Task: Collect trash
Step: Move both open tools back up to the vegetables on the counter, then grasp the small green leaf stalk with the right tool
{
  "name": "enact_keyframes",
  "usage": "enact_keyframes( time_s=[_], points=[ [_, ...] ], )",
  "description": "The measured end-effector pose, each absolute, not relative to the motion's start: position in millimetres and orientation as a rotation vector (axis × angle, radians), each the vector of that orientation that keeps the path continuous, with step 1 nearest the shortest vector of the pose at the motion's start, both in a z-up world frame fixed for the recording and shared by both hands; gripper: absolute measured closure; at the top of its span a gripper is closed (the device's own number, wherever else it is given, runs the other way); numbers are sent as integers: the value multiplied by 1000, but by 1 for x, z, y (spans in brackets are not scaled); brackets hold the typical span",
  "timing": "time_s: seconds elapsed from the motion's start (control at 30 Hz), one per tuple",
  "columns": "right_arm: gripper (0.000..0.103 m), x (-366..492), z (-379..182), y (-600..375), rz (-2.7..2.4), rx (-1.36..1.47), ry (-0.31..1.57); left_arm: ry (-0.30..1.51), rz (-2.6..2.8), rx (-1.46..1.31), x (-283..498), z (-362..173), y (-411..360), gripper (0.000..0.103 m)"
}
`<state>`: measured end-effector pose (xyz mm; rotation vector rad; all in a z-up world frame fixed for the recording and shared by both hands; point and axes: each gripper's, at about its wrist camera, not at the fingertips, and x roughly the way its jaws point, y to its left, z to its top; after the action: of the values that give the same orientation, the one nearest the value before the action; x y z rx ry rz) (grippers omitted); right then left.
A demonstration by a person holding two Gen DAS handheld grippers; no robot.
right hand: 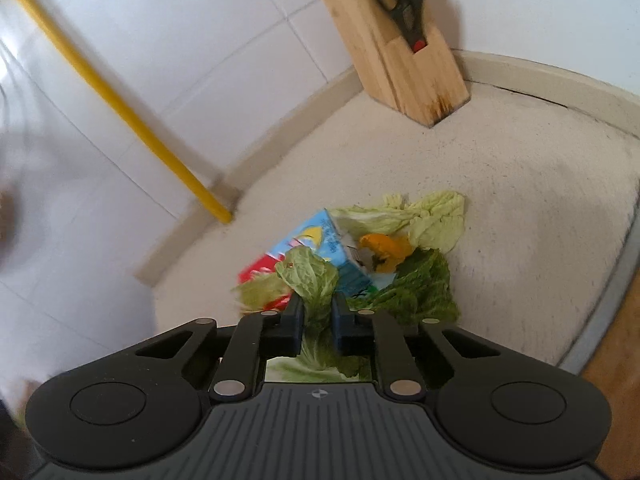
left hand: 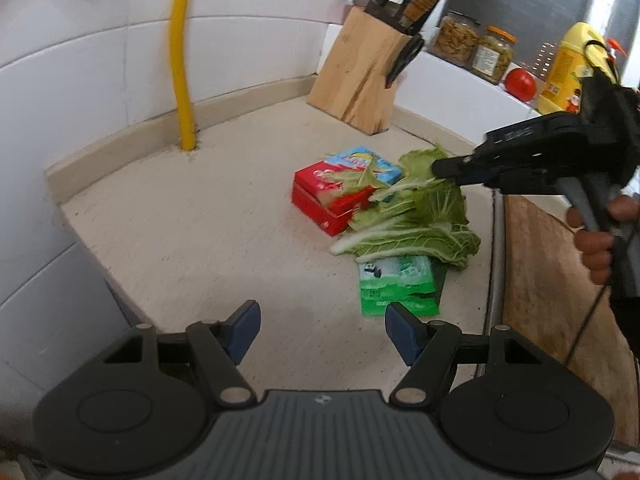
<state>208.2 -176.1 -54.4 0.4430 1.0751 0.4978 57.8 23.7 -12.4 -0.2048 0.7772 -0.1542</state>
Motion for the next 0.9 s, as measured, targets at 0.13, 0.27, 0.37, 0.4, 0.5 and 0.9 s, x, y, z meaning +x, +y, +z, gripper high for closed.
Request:
enact_keyframes(
  time_s=[0.13, 0.27, 0.37, 0.4, 0.5, 0.9],
  points=[
    [86, 192, -35, -202, 510, 575, 1029, 779, -182, -184, 65, -11, 19, 37],
    [86, 170, -23, -228, 505, 692, 992, 770, -235, -149, 71, -6, 7, 35],
    [86, 155, -19, -247, 491, 784, 953, 763, -274, -101, 76, -2, -6, 35],
    [86, 151, -17, -252, 488, 811, 939, 763, -290, -88, 78, 0, -10, 35],
    [86, 141, -9, -270, 480, 878, 885, 765, -327, -51, 83, 3, -21, 34],
    [49, 127, -37, -198, 510, 336, 1062, 783, -373, -40, 80, 0, -29, 33]
  ],
)
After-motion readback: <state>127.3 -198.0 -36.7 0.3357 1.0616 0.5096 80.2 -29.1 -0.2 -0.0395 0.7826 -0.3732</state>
